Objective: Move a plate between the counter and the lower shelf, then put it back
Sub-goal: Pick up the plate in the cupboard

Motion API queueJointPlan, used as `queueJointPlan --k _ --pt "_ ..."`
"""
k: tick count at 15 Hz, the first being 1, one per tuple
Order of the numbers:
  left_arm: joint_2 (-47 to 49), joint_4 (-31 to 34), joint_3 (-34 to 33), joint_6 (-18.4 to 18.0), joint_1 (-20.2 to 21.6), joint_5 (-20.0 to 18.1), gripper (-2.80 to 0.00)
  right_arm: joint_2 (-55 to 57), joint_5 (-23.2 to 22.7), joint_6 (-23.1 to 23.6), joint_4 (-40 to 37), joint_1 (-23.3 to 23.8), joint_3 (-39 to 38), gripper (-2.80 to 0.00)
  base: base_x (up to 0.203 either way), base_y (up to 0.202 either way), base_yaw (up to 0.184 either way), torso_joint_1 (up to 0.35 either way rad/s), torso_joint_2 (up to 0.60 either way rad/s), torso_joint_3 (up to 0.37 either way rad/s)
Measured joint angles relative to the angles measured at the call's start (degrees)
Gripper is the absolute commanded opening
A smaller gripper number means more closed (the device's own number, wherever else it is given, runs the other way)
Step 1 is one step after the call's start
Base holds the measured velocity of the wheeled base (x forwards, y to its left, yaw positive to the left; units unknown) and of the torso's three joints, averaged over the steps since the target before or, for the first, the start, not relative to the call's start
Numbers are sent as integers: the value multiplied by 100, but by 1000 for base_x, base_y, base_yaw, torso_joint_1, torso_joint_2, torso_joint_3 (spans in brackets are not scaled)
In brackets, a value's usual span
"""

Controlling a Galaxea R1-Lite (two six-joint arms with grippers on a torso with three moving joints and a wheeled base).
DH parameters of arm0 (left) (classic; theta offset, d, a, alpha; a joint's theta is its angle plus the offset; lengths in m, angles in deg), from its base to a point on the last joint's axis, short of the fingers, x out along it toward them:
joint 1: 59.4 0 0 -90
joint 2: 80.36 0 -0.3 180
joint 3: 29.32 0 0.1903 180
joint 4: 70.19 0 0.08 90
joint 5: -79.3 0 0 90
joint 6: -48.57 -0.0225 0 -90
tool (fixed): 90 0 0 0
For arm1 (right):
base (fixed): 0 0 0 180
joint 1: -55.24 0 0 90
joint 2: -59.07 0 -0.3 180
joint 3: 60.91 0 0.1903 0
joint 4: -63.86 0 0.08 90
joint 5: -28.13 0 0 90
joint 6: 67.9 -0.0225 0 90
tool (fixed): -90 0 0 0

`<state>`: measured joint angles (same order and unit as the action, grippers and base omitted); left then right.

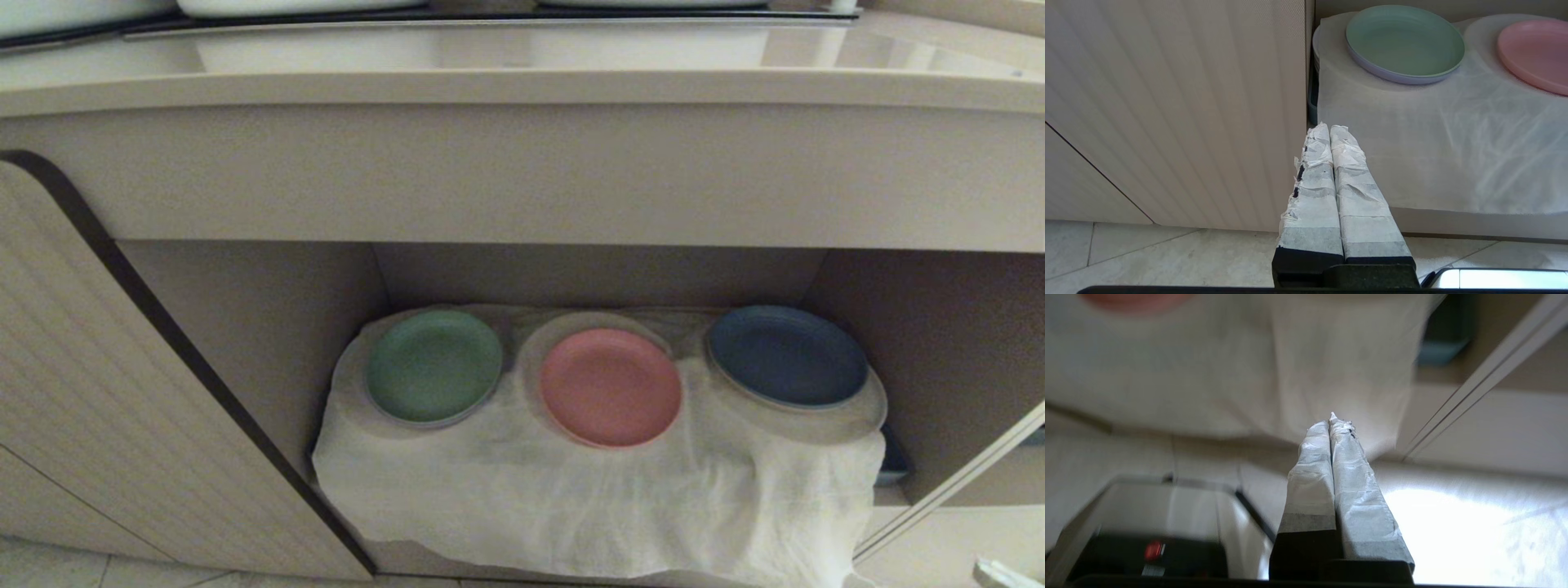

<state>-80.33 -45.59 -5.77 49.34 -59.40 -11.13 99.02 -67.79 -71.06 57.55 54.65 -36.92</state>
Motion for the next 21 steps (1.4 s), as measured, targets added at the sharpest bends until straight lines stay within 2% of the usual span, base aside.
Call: queueJointPlan --k 4,5,8,9,14,18,21 --pt "0 -2 0 -2 0 0 -280 -1518 10 72 -352 324 -51 -280 0 0 0 0 0 0" --pt "0 -1 0 -2 0 -2 -280 -1824 170 83 -495 355 -55 -280 0 0 0 0 0 0" --pt "0 0 0 0 0 0 -280 -2379 1153 -27 -845 318 -60 -280 0 0 0 0 0 0" --pt "0 -1 0 -2 0 -2 -280 -2562 1183 -49 -925 257 -60 -280 0 0 0 0 0 0" --pt "0 -2 0 -2 0 0 -280 -3603 936 107 -1622 108 -60 -280 0 0 0 0 0 0" --pt "0 -2 0 0 0 2 -280 -3938 694 501 -1664 92 -60 -280 0 0 0 0 0 0" --pt "0 -2 0 0 0 0 -280 -3990 619 589 -1687 95 -60 -280 0 0 0 0 0 0"
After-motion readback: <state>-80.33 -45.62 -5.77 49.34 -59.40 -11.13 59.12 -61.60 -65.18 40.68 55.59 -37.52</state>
